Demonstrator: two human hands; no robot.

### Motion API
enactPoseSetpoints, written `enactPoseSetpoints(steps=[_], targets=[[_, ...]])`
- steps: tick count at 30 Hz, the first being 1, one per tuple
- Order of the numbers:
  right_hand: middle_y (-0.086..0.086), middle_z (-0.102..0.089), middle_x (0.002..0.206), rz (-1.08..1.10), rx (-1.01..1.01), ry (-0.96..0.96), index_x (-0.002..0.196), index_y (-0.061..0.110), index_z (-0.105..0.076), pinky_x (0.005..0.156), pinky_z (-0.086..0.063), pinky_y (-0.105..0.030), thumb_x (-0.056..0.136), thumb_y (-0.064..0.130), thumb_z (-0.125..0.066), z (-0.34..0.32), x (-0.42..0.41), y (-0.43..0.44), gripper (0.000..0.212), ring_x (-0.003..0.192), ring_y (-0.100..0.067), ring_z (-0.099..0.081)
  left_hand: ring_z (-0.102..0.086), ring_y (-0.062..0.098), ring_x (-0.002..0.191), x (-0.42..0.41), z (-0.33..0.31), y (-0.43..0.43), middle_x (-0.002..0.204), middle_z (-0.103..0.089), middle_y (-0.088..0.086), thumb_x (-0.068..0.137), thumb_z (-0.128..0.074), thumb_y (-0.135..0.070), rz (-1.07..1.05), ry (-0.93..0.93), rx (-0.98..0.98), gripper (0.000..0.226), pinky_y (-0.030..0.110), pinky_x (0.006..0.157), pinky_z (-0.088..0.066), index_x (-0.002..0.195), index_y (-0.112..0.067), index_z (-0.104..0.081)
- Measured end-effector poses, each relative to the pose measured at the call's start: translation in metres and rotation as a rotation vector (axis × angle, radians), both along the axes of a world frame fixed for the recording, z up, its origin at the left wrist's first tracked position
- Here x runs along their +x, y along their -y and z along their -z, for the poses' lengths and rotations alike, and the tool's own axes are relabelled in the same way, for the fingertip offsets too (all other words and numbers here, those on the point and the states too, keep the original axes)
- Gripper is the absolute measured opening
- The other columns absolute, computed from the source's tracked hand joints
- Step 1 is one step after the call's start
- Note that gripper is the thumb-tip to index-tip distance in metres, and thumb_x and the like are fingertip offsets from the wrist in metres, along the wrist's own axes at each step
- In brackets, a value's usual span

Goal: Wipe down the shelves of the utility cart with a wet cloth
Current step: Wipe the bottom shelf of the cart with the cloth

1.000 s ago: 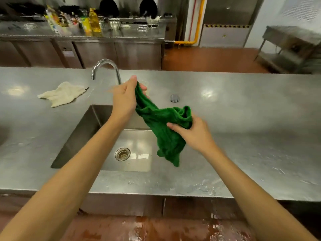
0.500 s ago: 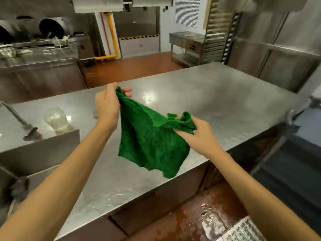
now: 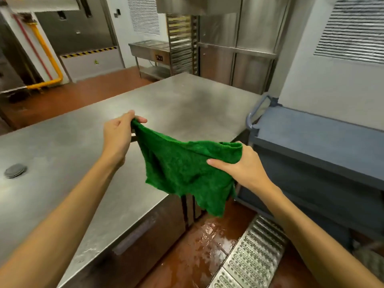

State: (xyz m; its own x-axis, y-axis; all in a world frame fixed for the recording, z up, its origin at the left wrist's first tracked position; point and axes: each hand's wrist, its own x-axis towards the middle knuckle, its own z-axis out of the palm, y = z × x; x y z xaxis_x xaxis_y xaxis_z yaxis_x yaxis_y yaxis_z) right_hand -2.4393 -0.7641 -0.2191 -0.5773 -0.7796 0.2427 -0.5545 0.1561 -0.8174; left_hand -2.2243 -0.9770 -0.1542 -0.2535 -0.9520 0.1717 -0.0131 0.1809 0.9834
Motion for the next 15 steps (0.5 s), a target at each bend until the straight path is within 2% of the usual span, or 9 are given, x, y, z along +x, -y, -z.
enactPoseSetpoints(steps=[2, 4, 6, 8, 10, 12, 15], targets=[[0.011, -0.07, 0.086, 0.071, -0.026, 0.082, 0.087, 0.029, -0.064, 0.077, -0.054, -0.035, 0.061, 0.073, -0.078, 0.005, -0.02, -0.019, 0.052, 0.089, -0.01, -0.065, -0.059, 0.015, 0.077, -0.026, 0.006, -0.009, 0.084, -0.072, -0.002, 0.1, -0.05, -0.027, 0.025, 0.025, 0.013, 0.037, 0.03, 0.067, -0.055, 0.074, -0.018, -0.074], [0.002, -0.059, 0.068, 0.117, -0.094, 0.124, 0.073, 0.019, -0.054, 0.065, -0.046, -0.034, 0.073, 0.054, -0.08, 0.008, -0.036, -0.038, 0.044, 0.066, -0.01, -0.055, -0.062, 0.017, 0.079, -0.052, 0.013, -0.019, 0.084, -0.072, -0.001, 0.099, -0.051, -0.024, 0.07, 0.079, 0.027, 0.033, 0.027, 0.066, -0.056, 0.077, -0.017, -0.074], [-0.01, -0.051, 0.065, 0.14, -0.165, 0.125, 0.071, 0.013, -0.046, 0.061, -0.039, -0.032, 0.08, 0.039, -0.079, 0.006, -0.047, -0.053, 0.043, 0.061, -0.011, -0.043, -0.068, 0.021, 0.087, -0.075, 0.024, -0.028, 0.091, -0.072, 0.004, 0.098, -0.053, -0.02, 0.138, 0.137, 0.021, 0.025, 0.028, 0.071, -0.059, 0.086, -0.017, -0.075], [-0.015, -0.047, 0.067, 0.163, -0.221, 0.133, 0.072, 0.01, -0.044, 0.061, -0.037, -0.027, 0.082, 0.033, -0.079, 0.002, -0.055, -0.065, 0.043, 0.062, -0.011, -0.04, -0.07, 0.021, 0.096, -0.096, 0.037, -0.036, 0.1, -0.073, 0.005, 0.096, -0.057, -0.019, 0.206, 0.218, -0.024, 0.018, 0.035, 0.083, -0.059, 0.105, -0.021, -0.073], [-0.007, -0.045, 0.066, 0.198, -0.236, 0.1, 0.075, 0.008, -0.045, 0.059, -0.036, -0.02, 0.081, 0.03, -0.081, -0.002, -0.062, -0.073, 0.042, 0.061, -0.008, -0.04, -0.07, 0.016, 0.098, -0.118, 0.046, -0.049, 0.105, -0.073, 0.003, 0.096, -0.061, -0.024, 0.324, 0.297, -0.059, 0.023, 0.04, 0.093, -0.056, 0.117, -0.022, -0.069], [0.005, -0.05, 0.068, 0.234, -0.195, 0.045, 0.078, 0.009, -0.048, 0.059, -0.038, -0.018, 0.078, 0.027, -0.084, -0.002, -0.071, -0.08, 0.04, 0.06, -0.004, -0.044, -0.069, 0.019, 0.101, -0.141, 0.051, -0.069, 0.106, -0.074, 0.005, 0.096, -0.064, -0.024, 0.528, 0.357, -0.084, 0.021, 0.04, 0.095, -0.055, 0.115, -0.02, -0.071], [0.012, -0.06, 0.08, 0.305, -0.11, -0.019, 0.083, 0.02, -0.052, 0.067, -0.049, -0.03, 0.076, 0.015, -0.085, 0.006, -0.089, -0.087, 0.033, 0.071, -0.005, -0.056, -0.07, 0.016, 0.103, -0.175, 0.066, -0.103, 0.105, -0.075, 0.002, 0.089, -0.074, -0.026, 0.9, 0.444, -0.147, 0.023, 0.021, 0.091, -0.053, 0.112, -0.022, -0.071]])
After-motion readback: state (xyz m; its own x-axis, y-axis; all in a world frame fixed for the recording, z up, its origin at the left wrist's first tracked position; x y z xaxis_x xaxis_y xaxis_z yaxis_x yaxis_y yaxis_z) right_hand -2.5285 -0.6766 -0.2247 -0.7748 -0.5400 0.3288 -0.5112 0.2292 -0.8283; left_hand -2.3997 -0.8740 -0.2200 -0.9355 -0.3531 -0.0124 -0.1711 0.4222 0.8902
